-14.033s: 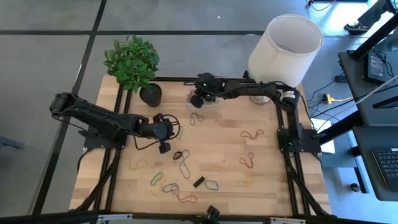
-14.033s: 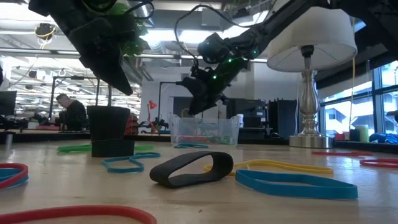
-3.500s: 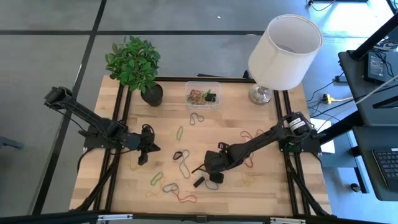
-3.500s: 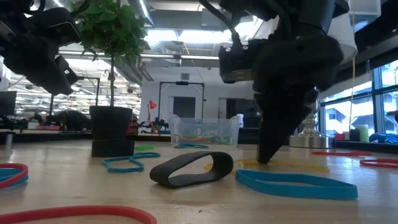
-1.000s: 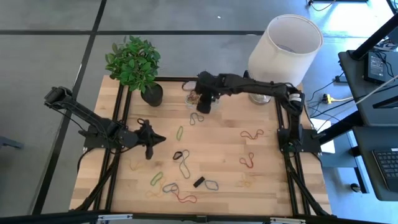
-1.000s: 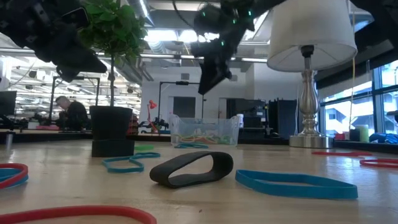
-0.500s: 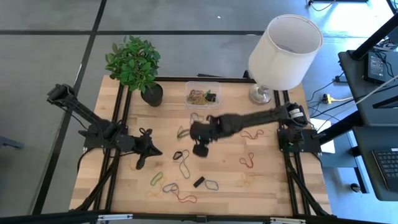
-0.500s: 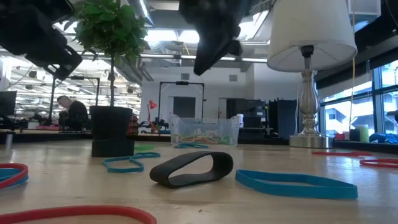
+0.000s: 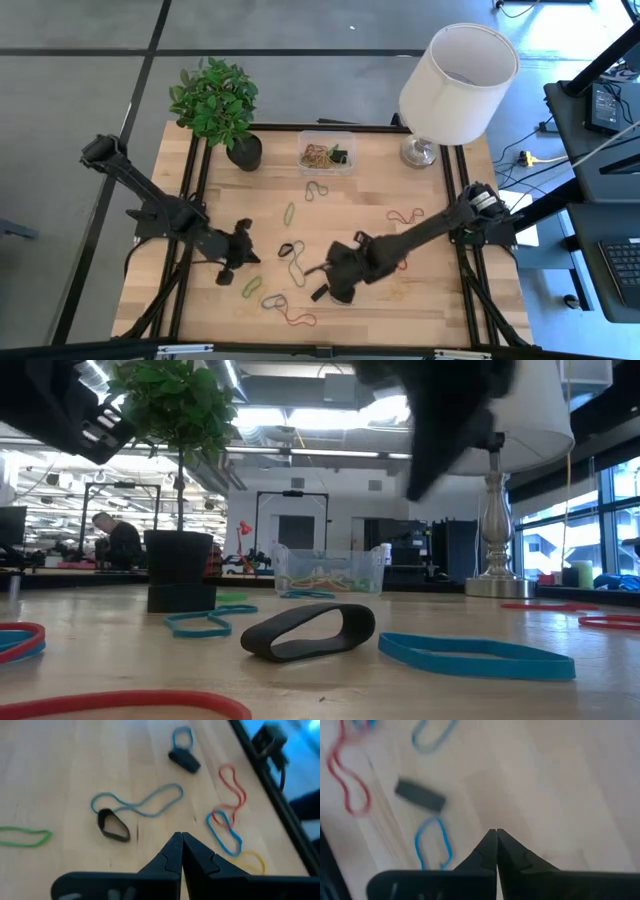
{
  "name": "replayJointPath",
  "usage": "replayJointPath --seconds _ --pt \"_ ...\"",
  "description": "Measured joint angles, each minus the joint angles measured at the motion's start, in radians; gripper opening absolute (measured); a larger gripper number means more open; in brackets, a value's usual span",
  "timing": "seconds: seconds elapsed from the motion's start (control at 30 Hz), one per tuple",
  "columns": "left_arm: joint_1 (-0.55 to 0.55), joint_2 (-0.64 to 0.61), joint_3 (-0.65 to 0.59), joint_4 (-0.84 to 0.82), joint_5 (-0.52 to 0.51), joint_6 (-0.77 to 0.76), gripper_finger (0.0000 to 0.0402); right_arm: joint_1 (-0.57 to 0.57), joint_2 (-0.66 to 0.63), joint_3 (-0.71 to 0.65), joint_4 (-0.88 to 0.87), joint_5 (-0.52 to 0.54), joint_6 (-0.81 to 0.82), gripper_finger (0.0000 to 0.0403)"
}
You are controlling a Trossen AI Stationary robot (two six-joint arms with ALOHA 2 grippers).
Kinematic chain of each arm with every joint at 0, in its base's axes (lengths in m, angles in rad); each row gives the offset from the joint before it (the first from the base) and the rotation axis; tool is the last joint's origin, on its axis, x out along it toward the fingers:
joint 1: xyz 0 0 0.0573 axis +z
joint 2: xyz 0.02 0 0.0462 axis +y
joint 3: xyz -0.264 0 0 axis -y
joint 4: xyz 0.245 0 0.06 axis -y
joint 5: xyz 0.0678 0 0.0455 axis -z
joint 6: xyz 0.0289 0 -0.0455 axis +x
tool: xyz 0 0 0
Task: Pick and place rubber bands into bin
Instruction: Put the blue rubber band into the transparent bin
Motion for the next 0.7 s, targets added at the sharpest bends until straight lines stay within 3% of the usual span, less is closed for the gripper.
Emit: replayJointPath --seconds 0.33,0.7 --pt "0.0 0.338 0.276 -0.186 0.117 -0.03 0.0002 0.086 -0.043 -0.183 0.082 -0.052 0.022 0.0002" --pt "0.0 0.645 0.503 -0.235 0.13 -0.195 0.0002 0.242 -0.431 -0.624 0.338 -0.026 0.135 0.0002"
